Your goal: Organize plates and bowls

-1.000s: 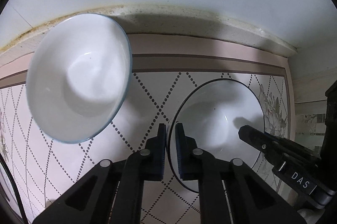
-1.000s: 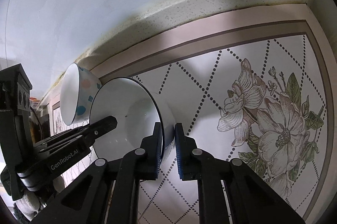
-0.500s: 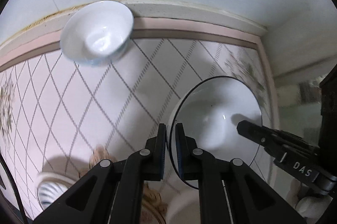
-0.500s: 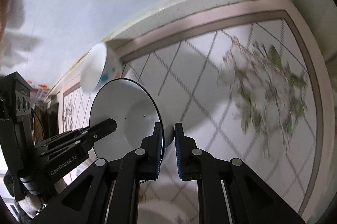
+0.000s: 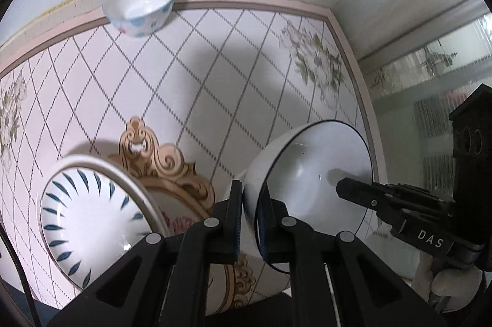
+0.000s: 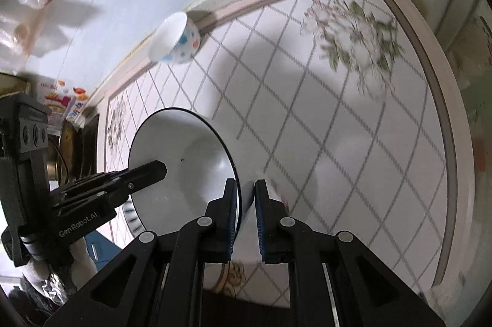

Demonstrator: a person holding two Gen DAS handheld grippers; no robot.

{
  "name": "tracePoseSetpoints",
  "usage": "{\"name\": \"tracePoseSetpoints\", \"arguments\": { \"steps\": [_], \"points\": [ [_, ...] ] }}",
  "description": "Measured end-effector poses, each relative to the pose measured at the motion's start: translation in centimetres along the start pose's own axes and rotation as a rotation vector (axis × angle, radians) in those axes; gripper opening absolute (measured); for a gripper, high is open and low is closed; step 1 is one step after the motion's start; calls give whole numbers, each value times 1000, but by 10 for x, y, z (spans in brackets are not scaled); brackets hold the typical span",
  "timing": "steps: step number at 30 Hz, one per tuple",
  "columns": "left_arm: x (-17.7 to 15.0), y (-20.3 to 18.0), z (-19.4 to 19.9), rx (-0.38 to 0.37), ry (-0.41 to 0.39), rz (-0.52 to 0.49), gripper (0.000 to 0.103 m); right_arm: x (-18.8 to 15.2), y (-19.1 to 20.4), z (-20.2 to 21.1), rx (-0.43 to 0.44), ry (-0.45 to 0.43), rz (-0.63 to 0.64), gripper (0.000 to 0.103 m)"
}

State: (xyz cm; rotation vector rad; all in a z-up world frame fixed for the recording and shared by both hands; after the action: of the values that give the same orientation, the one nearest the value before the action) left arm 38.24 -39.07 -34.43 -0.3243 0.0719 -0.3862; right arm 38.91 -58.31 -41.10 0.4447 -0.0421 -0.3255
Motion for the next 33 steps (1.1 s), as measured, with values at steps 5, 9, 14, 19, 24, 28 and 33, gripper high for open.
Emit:
{"name": "tracePoseSetpoints", "arguments": {
  "steps": [5,9,14,19,24,28,33],
  "points": [
    [-21,3,-20,26,60,-22,7,-24,-5,-16,-3,33,-23,13],
    [-32,6,-34,49,91,-32,7,-33,-12,-30,-1,57,-42,13],
    [-36,6,-45,92,98,-61,7,-35,-16,-42,-14,75,-50,13],
    [-34,5,-48,131,96,-83,7,-32,-21,-49,-7,84,-78,13],
    [-34,7,-55,134,115,-72,7,-30,-23,-51,-28,100,-76,17],
    [-32,9,-56,125,119,-63,8,-30,-24,-52,-52,132,-62,17],
    [-25,11,-41,87,102,-36,8,-24,-26,-43,-58,154,-54,17]
  ]
}}
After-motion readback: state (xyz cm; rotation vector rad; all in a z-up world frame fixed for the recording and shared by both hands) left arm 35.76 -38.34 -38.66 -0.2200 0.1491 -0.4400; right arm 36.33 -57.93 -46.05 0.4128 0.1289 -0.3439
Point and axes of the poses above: each gripper's, at about its wrist camera, not at the fingertips, and z roughly against the way its jaws point, y to its left, x to its top, the point moved 8 cm from there along -z, roughly the way its jaws point, and after that the axes turned 4 degrees about y, right-handed, at the moved point
